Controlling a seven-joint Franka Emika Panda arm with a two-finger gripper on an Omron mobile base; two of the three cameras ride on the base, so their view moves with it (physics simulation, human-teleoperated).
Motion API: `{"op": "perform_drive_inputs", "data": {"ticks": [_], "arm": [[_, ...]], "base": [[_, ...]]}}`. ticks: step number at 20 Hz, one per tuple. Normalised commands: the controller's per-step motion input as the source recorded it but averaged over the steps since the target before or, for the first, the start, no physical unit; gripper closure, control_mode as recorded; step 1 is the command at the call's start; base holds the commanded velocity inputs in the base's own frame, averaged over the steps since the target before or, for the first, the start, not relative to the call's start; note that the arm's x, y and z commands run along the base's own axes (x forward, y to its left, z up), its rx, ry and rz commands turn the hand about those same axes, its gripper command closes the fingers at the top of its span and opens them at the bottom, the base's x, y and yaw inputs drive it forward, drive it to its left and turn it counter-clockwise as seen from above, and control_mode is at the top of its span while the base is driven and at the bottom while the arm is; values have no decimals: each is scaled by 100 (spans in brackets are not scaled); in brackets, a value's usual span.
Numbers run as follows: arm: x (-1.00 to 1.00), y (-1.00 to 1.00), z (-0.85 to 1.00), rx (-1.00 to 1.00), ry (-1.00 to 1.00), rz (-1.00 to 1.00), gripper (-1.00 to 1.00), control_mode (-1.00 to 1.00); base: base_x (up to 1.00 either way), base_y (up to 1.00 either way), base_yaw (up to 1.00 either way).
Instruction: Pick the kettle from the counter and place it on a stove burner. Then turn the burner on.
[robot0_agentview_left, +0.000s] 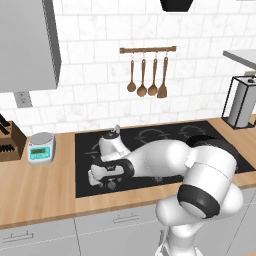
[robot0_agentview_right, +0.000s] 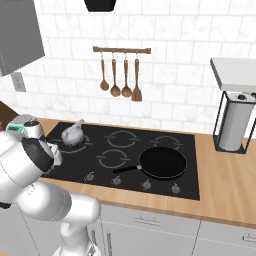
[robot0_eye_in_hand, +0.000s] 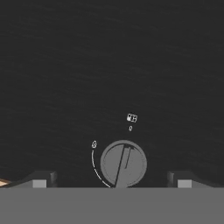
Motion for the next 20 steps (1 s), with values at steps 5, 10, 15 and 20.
{"op": "perform_drive_inputs", "data": {"ticks": [5,10,15,20], "arm": [[0,-11,-25,0,-1,0,-100,-100],[0,-1,-1,0,0,0,-100,-100],[0,0,0,0,0,0,100,-100],[0,0,0,0,0,0,100,-100]], "base": [[0,0,0],[0,0,0],[0,0,0],[0,0,0]]}}
